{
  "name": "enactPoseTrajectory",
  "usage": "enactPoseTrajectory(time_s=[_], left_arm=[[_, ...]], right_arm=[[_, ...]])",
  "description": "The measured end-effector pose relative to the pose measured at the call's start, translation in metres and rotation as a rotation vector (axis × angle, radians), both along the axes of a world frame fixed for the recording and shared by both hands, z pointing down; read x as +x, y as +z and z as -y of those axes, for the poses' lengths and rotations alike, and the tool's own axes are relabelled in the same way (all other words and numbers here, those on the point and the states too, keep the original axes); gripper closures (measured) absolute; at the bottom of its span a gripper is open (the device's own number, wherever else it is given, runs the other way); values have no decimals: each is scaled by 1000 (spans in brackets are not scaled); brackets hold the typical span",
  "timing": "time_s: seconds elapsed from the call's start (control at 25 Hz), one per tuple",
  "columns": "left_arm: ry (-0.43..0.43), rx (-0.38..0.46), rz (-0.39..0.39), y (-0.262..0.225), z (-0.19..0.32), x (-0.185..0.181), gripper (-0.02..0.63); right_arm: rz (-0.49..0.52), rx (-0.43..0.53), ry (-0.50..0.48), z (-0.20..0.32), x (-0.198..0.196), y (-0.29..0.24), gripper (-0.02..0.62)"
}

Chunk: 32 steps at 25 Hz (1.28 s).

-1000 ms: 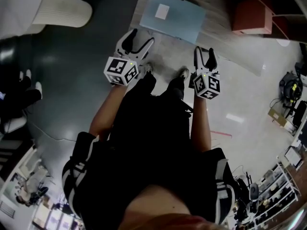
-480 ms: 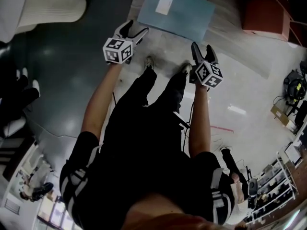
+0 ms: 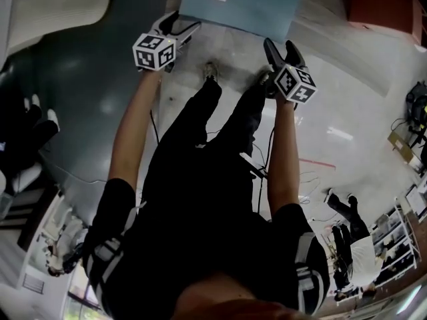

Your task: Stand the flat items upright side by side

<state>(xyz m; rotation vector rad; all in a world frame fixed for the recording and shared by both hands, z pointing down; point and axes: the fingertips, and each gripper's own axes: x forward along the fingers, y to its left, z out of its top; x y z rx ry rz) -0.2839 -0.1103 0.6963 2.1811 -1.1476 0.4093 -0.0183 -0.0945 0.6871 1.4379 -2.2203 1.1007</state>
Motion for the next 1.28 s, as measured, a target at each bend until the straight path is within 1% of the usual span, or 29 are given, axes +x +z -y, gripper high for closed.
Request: enactPoseTrajectory(time_s=[0.2,0.28,0.4,0.48,0.68,0.92,1.12,1.28], left_arm=[[25,-6,18,1,-3,4,273],[45,-10,18,1,-8,7,273],[83,-18,14,0,-18,13,273],[103,-24,3,-1,-24,27,273],[164,-33,-28,-7,-32,76,273],[220,-34,-76,-22,-47,120,273],[222,-56,-147,-32,-56,156,273],[246,-86,-167,-29,-67,179,273]], right_arm=[[9,-12,-71,-8,-8,8,253],[-14,-4,-87,-11,-10,7,253],[-58,8,-77,-14,-6,6,253],[-66,11,-62,-16,8,6,253],[-111,18,-42,-23,58,2,253],[-149,26,-21,-41,103,-10,253],[-164,28,17,-57,142,-17,253],[-184,19,44,-68,166,-13,253]])
